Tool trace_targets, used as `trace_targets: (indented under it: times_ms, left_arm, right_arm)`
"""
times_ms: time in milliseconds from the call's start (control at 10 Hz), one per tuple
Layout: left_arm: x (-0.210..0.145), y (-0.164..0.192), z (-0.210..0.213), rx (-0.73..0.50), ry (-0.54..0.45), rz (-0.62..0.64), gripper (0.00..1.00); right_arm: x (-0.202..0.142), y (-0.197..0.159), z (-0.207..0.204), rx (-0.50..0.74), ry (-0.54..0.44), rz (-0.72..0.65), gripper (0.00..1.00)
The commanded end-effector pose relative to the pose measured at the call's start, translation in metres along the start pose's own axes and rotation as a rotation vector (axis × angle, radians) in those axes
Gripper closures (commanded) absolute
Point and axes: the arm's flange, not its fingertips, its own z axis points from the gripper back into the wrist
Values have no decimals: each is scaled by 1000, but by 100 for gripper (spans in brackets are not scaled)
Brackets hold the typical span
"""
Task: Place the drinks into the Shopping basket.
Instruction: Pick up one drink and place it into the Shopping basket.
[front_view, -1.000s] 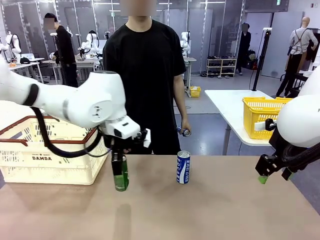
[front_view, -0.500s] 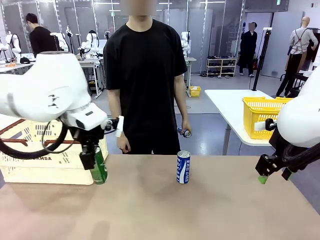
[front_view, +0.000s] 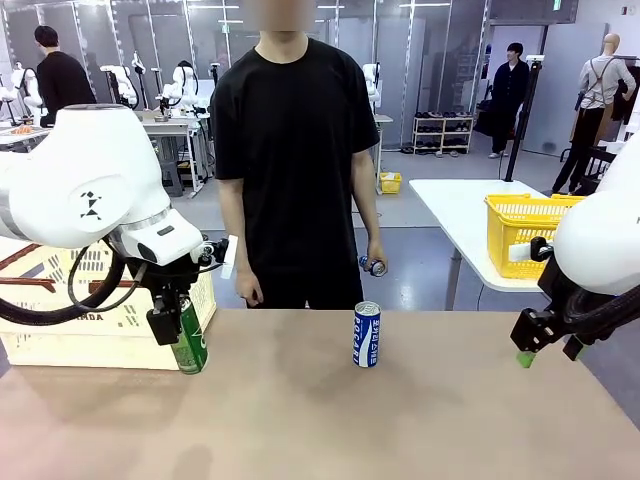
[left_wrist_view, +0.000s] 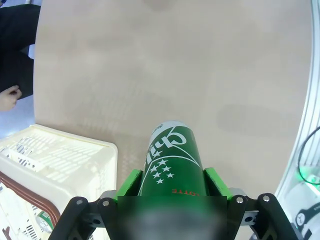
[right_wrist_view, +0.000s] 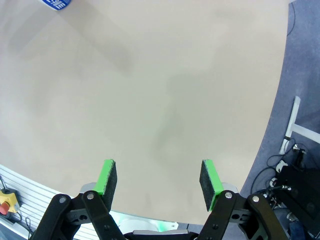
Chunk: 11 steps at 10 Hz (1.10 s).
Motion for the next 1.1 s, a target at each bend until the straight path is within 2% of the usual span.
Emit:
trace_targets:
  times_ms: [0, 500, 600, 700, 800, 1000]
  left_arm:
    - [4, 5, 7, 19, -1, 15, 96]
    - [4, 5, 7, 19, -1, 15, 96]
    - [0, 1, 0, 0, -1, 1, 37]
    - [2, 3, 15, 23, -71, -27, 37]
    - [1, 1, 33, 22, -96, -42, 37]
    - [-8, 1, 68, 4, -65, -8, 37]
  right_arm:
    - [-1, -1, 1, 0, -1, 0, 16]
    - [-1, -1, 1, 0, -1, 0, 16]
    - [-1, -1, 1, 0, -1, 0, 16]
    - [-1, -1, 1, 0, -1, 0, 16]
    - [-1, -1, 1, 0, -1, 0, 16]
    - [-1, -1, 1, 0, -1, 0, 16]
